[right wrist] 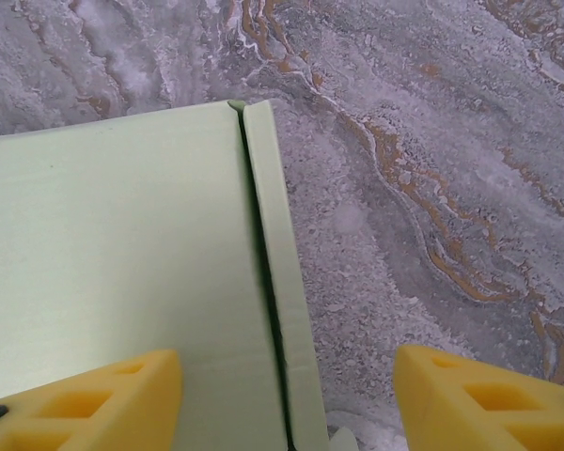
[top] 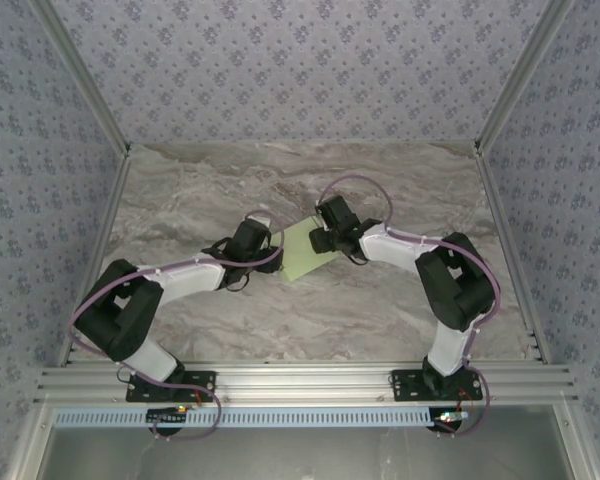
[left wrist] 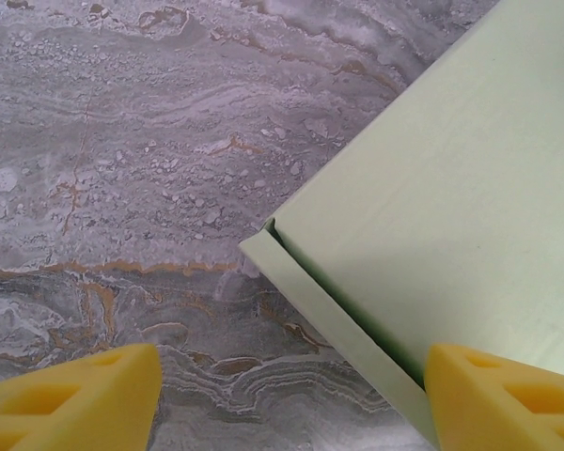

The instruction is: Fold the paper box

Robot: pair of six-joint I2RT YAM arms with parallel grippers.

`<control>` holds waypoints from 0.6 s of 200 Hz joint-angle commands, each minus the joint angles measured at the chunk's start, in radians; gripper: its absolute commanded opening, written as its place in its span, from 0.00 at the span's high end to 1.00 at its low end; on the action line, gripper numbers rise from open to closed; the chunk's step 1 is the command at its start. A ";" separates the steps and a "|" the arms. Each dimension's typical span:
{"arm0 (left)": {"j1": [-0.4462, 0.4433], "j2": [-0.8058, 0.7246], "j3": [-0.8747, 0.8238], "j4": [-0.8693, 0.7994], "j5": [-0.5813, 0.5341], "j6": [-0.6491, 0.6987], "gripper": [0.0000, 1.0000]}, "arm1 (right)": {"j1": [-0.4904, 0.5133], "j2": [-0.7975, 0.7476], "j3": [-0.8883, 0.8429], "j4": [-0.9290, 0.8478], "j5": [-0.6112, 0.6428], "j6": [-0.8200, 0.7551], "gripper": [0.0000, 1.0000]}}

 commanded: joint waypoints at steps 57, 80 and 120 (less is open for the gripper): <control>0.011 -0.102 0.076 -0.040 0.016 0.071 0.23 | 0.011 -0.059 0.076 -0.092 0.016 -0.083 0.35; 0.043 -0.096 0.114 -0.063 0.073 0.091 0.22 | 0.014 -0.094 0.097 -0.136 -0.002 -0.085 0.35; 0.136 -0.008 0.206 -0.110 0.281 0.100 0.19 | 0.015 -0.232 0.015 -0.198 -0.093 -0.017 0.35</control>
